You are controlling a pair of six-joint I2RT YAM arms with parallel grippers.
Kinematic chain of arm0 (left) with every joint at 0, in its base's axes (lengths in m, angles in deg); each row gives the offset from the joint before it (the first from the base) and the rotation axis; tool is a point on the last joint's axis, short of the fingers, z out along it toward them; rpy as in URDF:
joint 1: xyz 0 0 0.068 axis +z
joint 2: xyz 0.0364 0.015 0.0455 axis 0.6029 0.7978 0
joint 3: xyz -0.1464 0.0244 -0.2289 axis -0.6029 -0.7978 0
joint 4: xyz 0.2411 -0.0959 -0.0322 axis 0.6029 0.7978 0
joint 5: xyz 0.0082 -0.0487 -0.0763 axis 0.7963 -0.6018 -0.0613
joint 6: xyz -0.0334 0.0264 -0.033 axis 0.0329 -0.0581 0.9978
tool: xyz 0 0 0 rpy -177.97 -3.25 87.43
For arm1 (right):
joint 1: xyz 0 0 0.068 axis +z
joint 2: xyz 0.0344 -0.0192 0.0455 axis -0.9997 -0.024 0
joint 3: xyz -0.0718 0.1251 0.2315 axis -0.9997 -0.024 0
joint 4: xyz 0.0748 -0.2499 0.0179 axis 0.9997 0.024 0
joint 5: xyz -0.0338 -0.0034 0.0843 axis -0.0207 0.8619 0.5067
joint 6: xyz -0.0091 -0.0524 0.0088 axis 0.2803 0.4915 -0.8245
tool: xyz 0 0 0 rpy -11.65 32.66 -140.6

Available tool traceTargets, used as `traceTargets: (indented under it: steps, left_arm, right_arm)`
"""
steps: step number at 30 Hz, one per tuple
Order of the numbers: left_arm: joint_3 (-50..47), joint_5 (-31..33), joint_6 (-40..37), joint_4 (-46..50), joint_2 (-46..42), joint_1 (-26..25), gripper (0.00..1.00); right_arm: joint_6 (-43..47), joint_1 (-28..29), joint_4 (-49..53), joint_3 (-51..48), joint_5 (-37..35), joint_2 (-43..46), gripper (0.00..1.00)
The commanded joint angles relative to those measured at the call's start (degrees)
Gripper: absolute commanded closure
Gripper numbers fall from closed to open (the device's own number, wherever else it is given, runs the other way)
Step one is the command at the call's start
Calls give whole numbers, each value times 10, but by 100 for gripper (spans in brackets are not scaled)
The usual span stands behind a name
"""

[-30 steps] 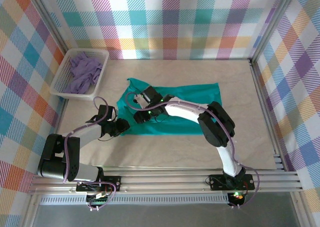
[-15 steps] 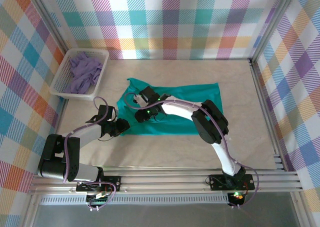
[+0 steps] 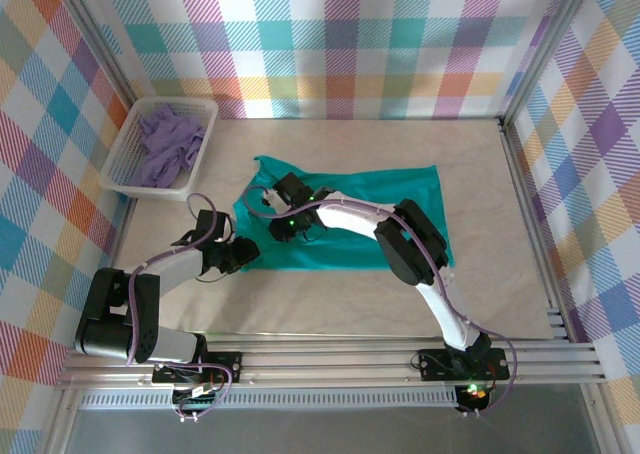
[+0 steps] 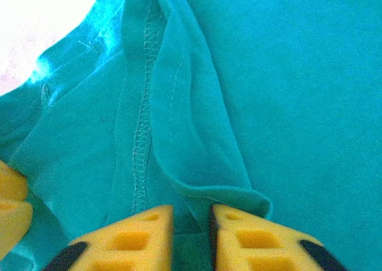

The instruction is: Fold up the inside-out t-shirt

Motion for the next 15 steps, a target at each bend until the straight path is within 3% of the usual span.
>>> traceTargets:
  steps: [1, 5, 15]
  left_arm:
    - [-23, 9, -10, 29, 5, 6, 69]
    - [-23, 9, -10, 29, 5, 6, 69]
    - [-24, 10, -11, 28, 4, 6, 69]
  right_arm:
    - [9, 3, 11, 13, -14, -11, 87]
    - [10, 0, 13, 15, -26, -2, 100]
    - [-11, -15, -28, -59, -32, 76, 100]
